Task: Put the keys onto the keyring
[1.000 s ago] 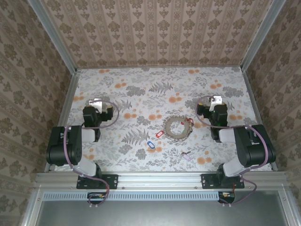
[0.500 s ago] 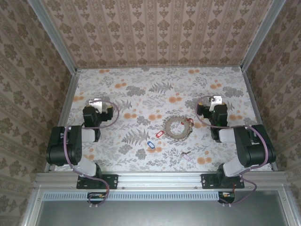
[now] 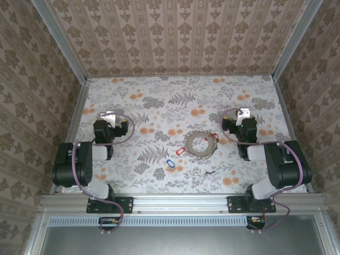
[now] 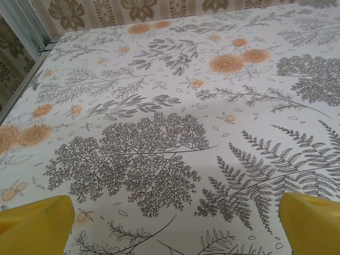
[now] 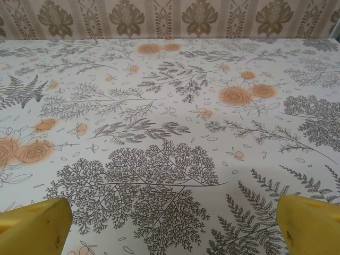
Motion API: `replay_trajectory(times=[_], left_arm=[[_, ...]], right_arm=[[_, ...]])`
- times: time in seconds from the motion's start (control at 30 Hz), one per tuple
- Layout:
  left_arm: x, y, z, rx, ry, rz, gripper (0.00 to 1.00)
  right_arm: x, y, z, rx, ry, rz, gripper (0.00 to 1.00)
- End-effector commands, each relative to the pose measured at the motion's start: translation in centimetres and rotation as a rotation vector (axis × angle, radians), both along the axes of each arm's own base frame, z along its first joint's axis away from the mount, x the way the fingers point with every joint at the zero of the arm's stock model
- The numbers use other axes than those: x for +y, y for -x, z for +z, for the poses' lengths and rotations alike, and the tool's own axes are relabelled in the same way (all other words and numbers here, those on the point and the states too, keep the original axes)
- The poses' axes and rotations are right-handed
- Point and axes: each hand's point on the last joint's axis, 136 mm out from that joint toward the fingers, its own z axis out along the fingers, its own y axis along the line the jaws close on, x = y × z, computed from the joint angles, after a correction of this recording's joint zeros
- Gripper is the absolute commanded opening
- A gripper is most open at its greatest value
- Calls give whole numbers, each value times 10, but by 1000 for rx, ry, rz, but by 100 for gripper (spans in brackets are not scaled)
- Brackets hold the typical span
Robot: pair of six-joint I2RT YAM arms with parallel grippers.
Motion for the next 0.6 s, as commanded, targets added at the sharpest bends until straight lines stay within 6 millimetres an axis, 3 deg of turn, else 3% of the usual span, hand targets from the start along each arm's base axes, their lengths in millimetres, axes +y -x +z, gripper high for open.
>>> replay_trajectory(times=[0.0,0.17,0.33,0.37,0.47,0.53,0.57], left_arm=[[-2,6,20,-79,7,-18,100],[5,18,45,-96,29,23,100],[11,31,78,-68,129,89,100],[6,33,83,-37,163,78,100],[-3,39,91,76,326,104,100],[-7,44,84,177,468,155,100],[-24,45,84,220,519,74,100]], right_arm=[[6,4,9,-38,9,39,99],[-3,4,36,58,-29,-32,100],[-8,20,65,249,-239,-179,100],[-3,25,64,301,-300,-186,100],[41,34,57,413,-435,16,100],[49,42,47,471,-501,26,97],[54,47,42,503,-525,34,93]])
